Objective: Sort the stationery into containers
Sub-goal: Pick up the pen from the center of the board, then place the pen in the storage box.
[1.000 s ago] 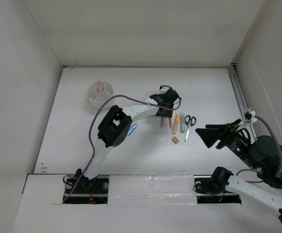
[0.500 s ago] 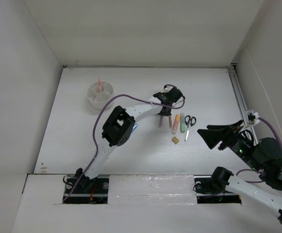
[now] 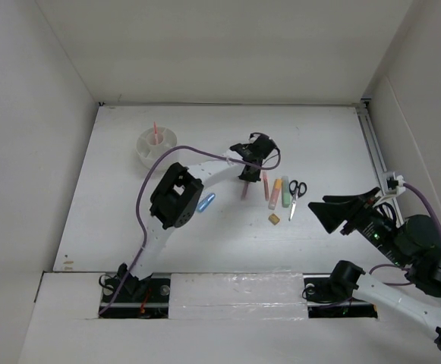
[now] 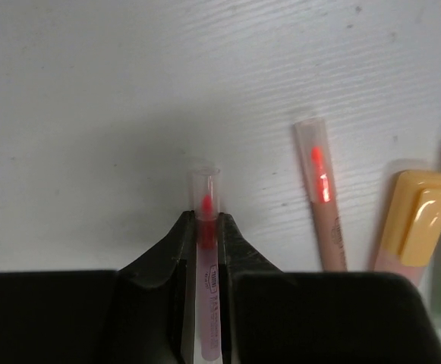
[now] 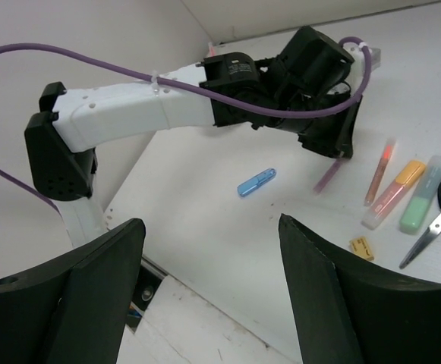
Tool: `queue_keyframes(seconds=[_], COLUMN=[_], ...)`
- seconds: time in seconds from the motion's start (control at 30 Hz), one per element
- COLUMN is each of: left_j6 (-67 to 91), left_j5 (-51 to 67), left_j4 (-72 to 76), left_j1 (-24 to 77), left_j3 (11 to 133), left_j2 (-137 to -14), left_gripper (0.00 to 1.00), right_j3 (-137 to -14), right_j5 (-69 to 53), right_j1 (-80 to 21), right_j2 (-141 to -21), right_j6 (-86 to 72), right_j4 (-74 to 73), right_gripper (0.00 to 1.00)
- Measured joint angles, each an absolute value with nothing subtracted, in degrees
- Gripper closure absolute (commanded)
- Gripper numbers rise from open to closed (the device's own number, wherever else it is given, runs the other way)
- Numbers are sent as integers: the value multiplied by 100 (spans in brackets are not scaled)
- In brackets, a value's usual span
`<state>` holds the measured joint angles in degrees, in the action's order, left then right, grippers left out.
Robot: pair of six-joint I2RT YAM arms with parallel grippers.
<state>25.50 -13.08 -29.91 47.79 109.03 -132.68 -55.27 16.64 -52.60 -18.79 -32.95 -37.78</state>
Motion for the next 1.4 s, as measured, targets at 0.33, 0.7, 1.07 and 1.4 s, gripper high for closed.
queue_keyframes(seconds=[0.33, 0.7, 1.07, 1.4], left_j6=[2388, 2596, 2281, 2324], left_j5=[-1229, -2759, -3046, -3011], left_j4=[-2226, 290, 2536, 3658], left_j1=[3557, 1920, 926, 729], left_j3=[10228, 9080, 7168, 6598], left_j2=[-11421, -9170, -9203, -9201], left_gripper=[100, 100, 100, 100], right_j3=[-5527, -5231, -5004, -4869], right_j5=[1581, 1070, 742, 591], right_j1=[-5260, -5260, -5260, -5260], right_j2=[-2069, -2351, -2467, -2630], right_j6=[-3201, -3083, -3081, -3081], right_j4=[-3662, -3181, -2794, -2580], right_gripper=[23, 24, 24, 24])
